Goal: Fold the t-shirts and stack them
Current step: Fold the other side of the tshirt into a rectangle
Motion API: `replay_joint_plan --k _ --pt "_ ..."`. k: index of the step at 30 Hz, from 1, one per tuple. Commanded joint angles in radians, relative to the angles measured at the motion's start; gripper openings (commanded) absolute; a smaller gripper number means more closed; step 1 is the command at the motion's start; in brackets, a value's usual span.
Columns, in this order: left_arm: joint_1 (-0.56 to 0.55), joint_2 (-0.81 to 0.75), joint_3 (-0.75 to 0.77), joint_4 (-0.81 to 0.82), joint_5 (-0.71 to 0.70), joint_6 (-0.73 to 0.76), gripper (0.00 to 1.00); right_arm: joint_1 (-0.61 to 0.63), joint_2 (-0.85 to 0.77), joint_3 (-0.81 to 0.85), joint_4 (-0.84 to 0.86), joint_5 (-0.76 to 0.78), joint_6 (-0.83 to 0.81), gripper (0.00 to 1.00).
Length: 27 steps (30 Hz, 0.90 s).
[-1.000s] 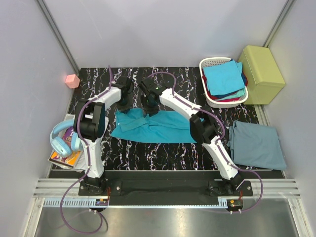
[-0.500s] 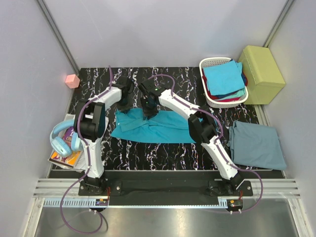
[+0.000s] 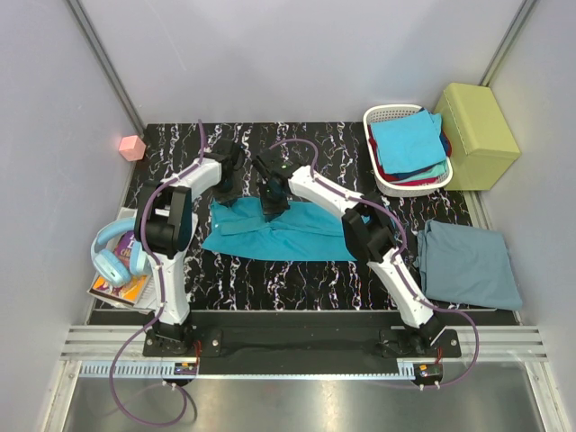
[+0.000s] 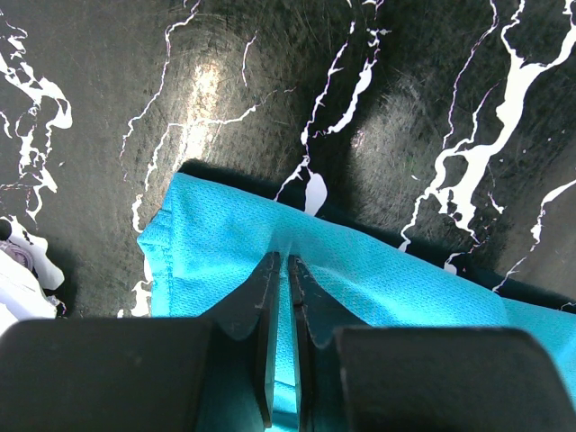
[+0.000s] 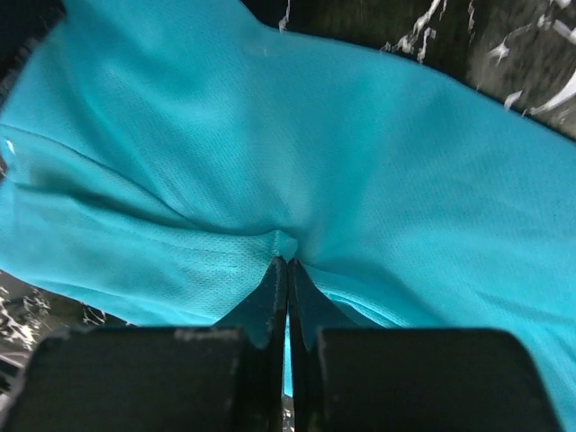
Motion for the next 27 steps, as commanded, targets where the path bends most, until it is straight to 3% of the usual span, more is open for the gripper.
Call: replay_joint_plan --k 1,9,27 --pt "-0.011 0.02 -0.009 -0.01 0.017 -0.001 0.12 0.038 -0.144 -0.048 0.01 0.05 -0.019 0.0" --pt "-0.013 0.029 0.003 -0.013 0.015 -0.002 0.12 0.063 -0.255 -0.174 0.05 0.069 -0.004 0.0" --pt "-0.013 0.029 0.003 -0.018 0.012 -0.005 0.12 0.139 -0.346 -0.373 0.118 0.039 0.032 0.0"
